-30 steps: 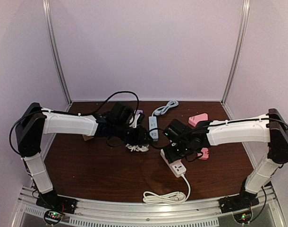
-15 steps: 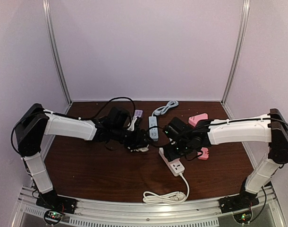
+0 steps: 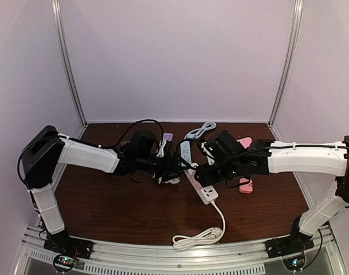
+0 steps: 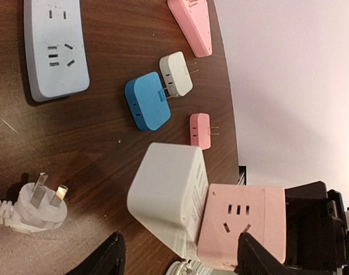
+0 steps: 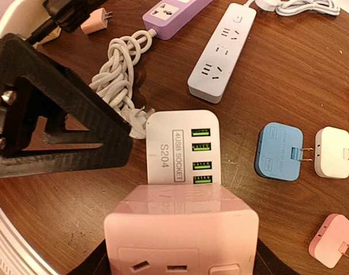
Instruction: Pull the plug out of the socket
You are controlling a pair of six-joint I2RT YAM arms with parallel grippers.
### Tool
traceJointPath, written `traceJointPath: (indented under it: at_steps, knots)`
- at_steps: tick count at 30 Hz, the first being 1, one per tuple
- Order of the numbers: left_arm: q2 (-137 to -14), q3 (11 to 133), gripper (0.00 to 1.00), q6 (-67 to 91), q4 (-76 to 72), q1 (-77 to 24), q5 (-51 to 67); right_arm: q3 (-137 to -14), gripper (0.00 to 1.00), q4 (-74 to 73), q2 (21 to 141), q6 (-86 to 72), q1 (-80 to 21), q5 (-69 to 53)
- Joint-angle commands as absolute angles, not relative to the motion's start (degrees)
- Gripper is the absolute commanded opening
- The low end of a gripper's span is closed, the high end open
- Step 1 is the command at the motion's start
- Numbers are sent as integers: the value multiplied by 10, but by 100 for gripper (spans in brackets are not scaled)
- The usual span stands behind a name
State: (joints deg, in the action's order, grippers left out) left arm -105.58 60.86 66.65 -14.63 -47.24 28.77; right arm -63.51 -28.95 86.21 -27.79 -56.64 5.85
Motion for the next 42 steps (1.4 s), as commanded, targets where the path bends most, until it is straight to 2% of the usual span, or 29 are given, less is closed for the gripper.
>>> traceJointPath:
  at_steps: [1, 11, 19, 27, 34, 42]
  knots:
    - [-1071, 614, 67, 690, -190, -469, 289, -647, 19, -236, 830, -273, -577, 40]
    - [-1071, 605, 68, 712, -213, -470, 280, -643, 19, -195, 815, -272, -587, 20]
    - [-1051, 577, 53, 730, -260, -467, 269, -649, 19, -190, 821, -271, -591, 29]
    - [-1018, 544, 69, 734, -298, -459, 259, -635, 18, -185, 812, -272, -592, 28]
    - [-1006, 527, 68, 744, -317, -455, 257, -618, 18, -171, 803, -263, -592, 23]
    - [-1009, 519, 59, 749, -328, -455, 264, -619, 18, -162, 802, -264, -593, 26]
